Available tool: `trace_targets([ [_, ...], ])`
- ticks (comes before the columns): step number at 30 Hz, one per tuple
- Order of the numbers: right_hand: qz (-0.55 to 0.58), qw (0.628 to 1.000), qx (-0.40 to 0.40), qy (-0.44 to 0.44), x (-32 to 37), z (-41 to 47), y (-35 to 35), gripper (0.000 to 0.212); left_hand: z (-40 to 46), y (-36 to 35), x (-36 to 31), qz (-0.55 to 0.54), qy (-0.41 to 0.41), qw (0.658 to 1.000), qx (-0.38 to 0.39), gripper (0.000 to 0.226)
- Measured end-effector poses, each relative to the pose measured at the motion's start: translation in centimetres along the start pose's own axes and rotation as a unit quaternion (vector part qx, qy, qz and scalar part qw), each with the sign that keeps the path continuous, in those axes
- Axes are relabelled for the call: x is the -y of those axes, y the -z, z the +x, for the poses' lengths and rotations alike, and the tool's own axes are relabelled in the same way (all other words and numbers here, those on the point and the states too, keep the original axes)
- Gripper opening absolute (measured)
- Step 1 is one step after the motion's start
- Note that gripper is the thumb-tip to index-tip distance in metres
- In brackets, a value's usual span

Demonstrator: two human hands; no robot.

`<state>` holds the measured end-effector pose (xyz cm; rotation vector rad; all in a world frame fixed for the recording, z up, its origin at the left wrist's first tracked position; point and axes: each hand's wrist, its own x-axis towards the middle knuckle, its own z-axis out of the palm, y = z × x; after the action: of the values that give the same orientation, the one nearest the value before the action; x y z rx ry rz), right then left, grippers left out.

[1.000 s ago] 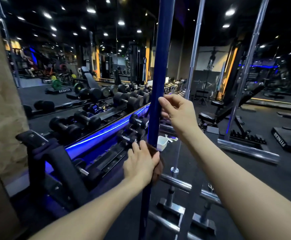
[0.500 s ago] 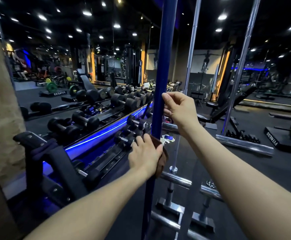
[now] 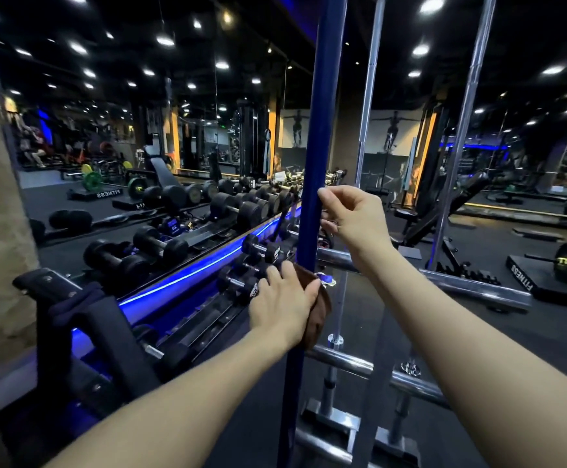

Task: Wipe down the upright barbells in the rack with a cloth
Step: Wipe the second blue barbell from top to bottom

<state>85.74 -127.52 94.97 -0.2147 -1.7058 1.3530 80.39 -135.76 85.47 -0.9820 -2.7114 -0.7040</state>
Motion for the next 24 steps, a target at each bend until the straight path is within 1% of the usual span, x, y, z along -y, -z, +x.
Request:
trace_targets([
  [3,0.002,1.000,-0.020,-0.024,-1.1,-0.2,0.1,0.018,0.4,0.5,-0.6,-0.003,-0.005,1.000,0.010,0.057],
  [5,0.015,0.999,-0.019,-0.046,-1.4,-0.4,0.0,0.021,0.7,1.5,-1.0,-0.021,-0.018,0.999,-0.015,0.056],
  [8,0.024,0.997,0.005,-0.073,-1.3,-0.5,0.5,0.020,1.2,3.4,-1.5,-0.033,-0.056,0.994,-0.084,0.052],
  [11,0.045,0.995,0.050,-0.074,-1.1,-0.8,0.9,0.019,0.8,3.0,-0.9,-0.040,-0.064,0.993,-0.095,0.050],
  [13,0.060,0.995,0.055,-0.060,-1.5,-1.1,0.7,0.022,-0.3,1.1,0.0,-0.016,-0.062,0.995,-0.071,0.053],
  [15,0.068,0.996,0.041,-0.029,-2.2,-1.3,0.4,0.024,-1.4,-1.4,1.0,0.013,-0.060,0.997,-0.036,0.057],
  [18,0.072,0.997,0.013,0.019,-3.6,-1.5,0.2,0.023,-1.7,-3.7,1.8,0.019,-0.049,0.998,-0.028,0.059],
  [21,0.070,0.997,0.001,0.046,-4.6,-1.5,0.4,0.022,-1.1,-3.6,1.1,-0.006,-0.052,0.997,-0.064,0.056],
  [24,0.040,0.997,0.007,0.068,-4.6,-1.3,0.6,0.023,0.6,-0.6,-0.7,-0.034,-0.067,0.986,-0.151,0.053],
])
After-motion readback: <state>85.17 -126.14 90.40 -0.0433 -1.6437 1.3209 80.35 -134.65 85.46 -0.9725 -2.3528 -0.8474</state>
